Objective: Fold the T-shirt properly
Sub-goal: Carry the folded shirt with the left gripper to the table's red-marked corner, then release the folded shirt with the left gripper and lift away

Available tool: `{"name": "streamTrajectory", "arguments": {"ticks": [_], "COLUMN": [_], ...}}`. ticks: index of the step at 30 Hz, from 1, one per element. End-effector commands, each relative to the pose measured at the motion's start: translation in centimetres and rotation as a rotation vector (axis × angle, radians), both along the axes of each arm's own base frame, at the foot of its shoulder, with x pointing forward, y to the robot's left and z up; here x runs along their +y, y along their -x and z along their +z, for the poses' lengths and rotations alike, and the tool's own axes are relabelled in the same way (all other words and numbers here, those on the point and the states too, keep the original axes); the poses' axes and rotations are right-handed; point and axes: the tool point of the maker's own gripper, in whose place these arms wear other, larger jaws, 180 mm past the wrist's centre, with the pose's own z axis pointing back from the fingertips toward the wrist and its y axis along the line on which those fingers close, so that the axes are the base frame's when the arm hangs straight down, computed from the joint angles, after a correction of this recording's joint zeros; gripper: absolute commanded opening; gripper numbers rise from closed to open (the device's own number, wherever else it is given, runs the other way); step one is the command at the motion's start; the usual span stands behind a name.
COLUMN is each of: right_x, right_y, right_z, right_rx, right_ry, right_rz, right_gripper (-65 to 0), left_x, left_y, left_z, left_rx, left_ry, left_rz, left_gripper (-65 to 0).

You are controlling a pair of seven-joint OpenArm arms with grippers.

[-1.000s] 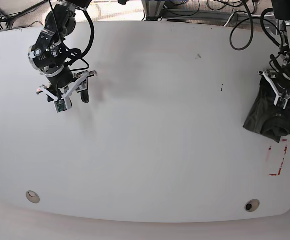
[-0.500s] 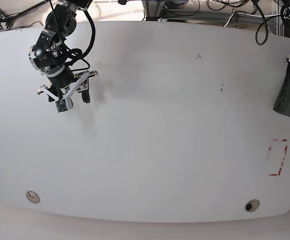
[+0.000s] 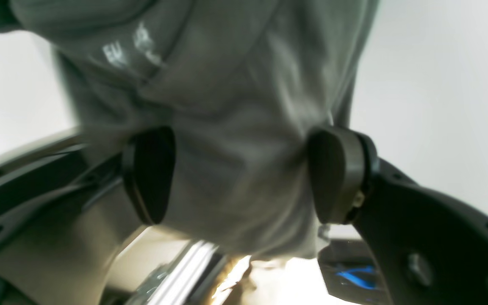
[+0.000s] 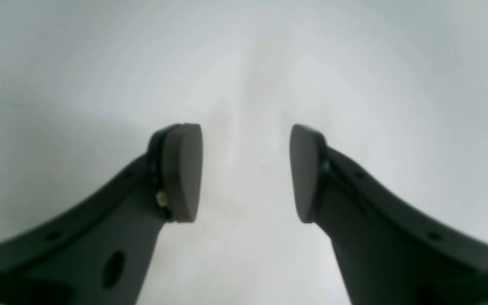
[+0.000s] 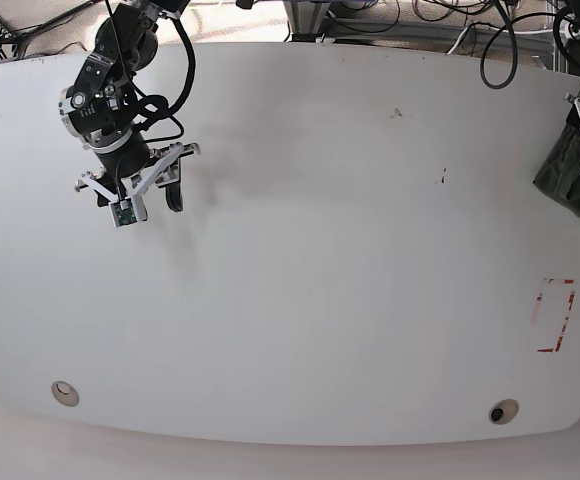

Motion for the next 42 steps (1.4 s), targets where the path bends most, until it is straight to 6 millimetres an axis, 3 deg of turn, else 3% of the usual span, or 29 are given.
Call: {"name": "streamTrajectory", "arguments": {"ticks": [1, 8, 13, 18, 22, 29, 33, 39, 42], "right_x": [0.1, -0.2, -0.5, -0.9, -1.2, -1.4, -1.3, -0.7, -0.1], "right_y": [-0.4, -1.2, -2.0, -2.3, -2.1, -1.0, -0.8, -1.1, -1.6], "right_z": [1.2, 1.9, 1.7, 0.9, 0.5, -0.4, -0.6, -1.3, -1.9], "right_rx": [-0.045, -0.079, -0.121, -0.137, -0.135, -0.105, -0.099, -0.122, -0.17], "right_ry": [-0.003, 0.007, 0.02, 0.066, 0.07, 0.078, 0.08, 0.038, -0.021], "right_rz": [0.006, 0.005, -0.001, -0.007, -0.01, -0.009, -0.008, 0.0, 0.006], "right_gripper": [-33.8, -33.8, -33.8, -33.8, -33.8, -33.9, -35.2, -47.2, -48.4], "left_x": [1.0, -3.7, -9.3, -12.1, -13.1, -14.7, -17.7, -23.1, -24.5], "left_y": [-3.9, -9.2, -11.0, -11.1, -10.2, -8.9, -9.0, -9.7, -10.5], "left_z": [6.6, 10.7, 9.0, 8.2, 6.8, 6.4, 5.8, 6.0, 6.0], "left_rx": [-0.157, -0.296, -0.333, -0.322, -0.299, -0.34, -0.399, -0.602, -0.718], "left_ry": [-0.117, -0.144, -0.042, -0.014, 0.022, 0.085, 0.186, 0.395, 0.478], "left_rz": [-0.043, -0.184, -0.261, -0.325, -0.327, -0.284, -0.291, -0.277, -0.233], "left_gripper": [-19.2, -19.2, -19.2, -19.2, -19.2, -19.2, -19.2, -19.2, -19.2]}}
